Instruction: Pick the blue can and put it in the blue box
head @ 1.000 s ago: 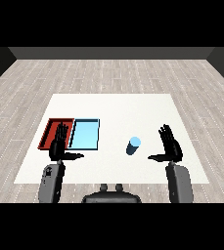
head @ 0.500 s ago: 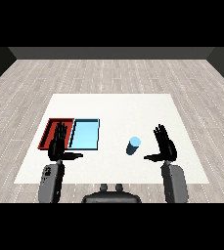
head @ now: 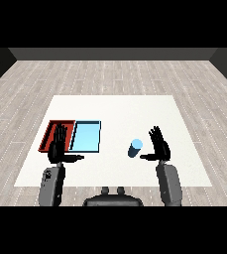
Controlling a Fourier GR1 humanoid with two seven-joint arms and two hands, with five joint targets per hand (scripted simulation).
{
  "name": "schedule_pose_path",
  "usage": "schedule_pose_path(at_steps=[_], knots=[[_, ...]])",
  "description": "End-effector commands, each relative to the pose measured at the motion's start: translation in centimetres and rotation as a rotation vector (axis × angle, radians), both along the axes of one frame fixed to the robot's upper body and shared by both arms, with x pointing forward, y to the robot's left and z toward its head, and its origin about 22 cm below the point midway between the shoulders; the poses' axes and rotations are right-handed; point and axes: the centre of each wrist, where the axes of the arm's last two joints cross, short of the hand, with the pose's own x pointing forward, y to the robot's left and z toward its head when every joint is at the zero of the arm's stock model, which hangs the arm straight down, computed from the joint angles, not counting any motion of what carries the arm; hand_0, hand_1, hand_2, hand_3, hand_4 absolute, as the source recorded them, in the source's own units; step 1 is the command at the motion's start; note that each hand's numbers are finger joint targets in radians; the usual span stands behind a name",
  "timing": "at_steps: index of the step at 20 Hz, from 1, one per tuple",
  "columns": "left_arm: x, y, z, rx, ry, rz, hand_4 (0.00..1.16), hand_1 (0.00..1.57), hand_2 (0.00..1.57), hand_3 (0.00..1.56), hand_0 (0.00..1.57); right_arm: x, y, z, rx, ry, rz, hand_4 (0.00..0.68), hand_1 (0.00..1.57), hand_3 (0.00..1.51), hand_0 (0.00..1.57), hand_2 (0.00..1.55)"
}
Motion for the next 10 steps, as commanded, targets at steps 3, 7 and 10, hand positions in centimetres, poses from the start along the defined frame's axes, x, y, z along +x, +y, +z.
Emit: schedule_pose_path(at_steps=[3,7,10], knots=[[-0.4,0.1,-2.5,-0.006,-0.002,-0.007,0.00,0.00,0.00,0.00,0.00,-1.1,2.4,-1.7,0.051,0.027,-0.009,0.000,0.00,0.00,0.00,0.00],[-0.1,0.4,0.0,0.001,-0.025,-0.001,0.00,0.00,0.00,0.00,0.00,-0.9,2.0,-3.6,0.054,0.044,-0.022,0.000,0.00,0.00,0.00,0.00],[-1.1,0.4,-2.6,-0.003,0.003,-0.011,0.00,0.00,0.00,0.00,0.00,-0.8,3.3,-5.0,0.061,0.068,0.002,0.000,0.00,0.00,0.00,0.00]])
